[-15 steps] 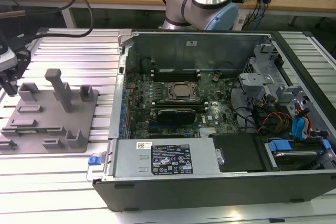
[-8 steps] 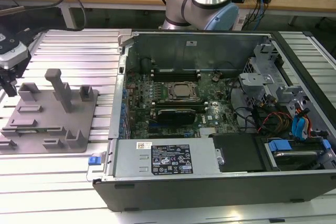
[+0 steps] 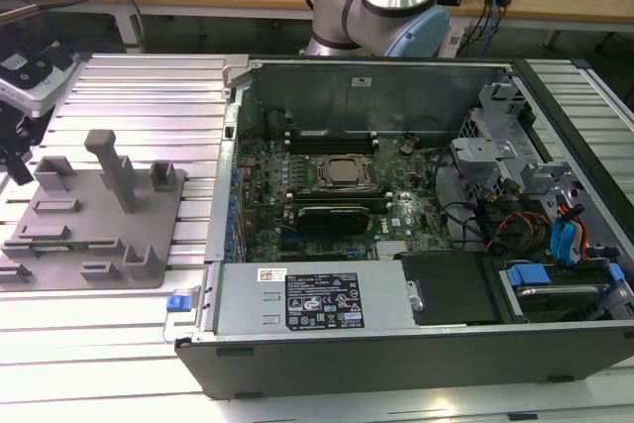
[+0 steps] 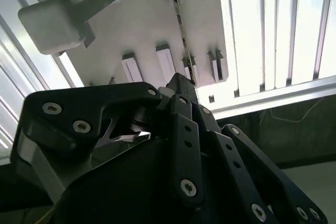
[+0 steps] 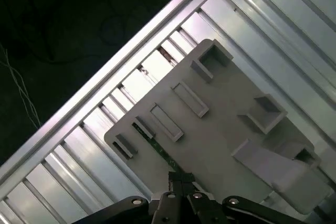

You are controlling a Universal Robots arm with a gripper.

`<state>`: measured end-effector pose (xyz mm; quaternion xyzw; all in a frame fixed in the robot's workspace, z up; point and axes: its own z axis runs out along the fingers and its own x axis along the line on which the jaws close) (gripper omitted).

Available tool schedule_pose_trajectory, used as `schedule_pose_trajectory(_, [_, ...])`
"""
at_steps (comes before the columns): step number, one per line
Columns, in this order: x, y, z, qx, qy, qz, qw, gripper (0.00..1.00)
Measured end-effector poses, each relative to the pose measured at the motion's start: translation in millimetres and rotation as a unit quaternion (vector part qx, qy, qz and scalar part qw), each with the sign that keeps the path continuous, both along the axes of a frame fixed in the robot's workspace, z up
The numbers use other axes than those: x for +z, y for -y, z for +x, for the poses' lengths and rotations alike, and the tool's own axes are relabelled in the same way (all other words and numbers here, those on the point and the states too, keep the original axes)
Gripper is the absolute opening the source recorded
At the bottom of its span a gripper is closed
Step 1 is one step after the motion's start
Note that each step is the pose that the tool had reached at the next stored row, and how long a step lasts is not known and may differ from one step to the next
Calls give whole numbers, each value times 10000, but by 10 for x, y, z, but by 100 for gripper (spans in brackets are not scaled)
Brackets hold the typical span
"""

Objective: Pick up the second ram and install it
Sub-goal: 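Pick up the second ram and move it above second insertion slot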

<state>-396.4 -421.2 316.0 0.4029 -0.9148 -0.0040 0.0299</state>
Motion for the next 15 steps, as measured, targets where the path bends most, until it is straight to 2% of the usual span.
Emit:
schedule_pose_trajectory(4, [-4,0,0,430,0,0,9991,8])
schedule_pose_trajectory(6, [-7,0,0,865,0,-1,9962,8])
schedule_pose_trajectory(8, [-9,0,0,1096,0,-1,9940,8])
schedule_pose_trajectory(10, [-12,0,0,1418,0,-1,9899,8])
schedule_pose_trajectory(12, [-16,0,0,1759,0,-1,9844,8])
schedule_pose_trajectory(13, [-18,0,0,2006,0,-1,9797,8])
schedule_pose_trajectory(14, [-19,0,0,2195,0,-1,9756,8])
schedule_pose_trajectory(15, [-20,0,0,2290,0,-1,9734,8])
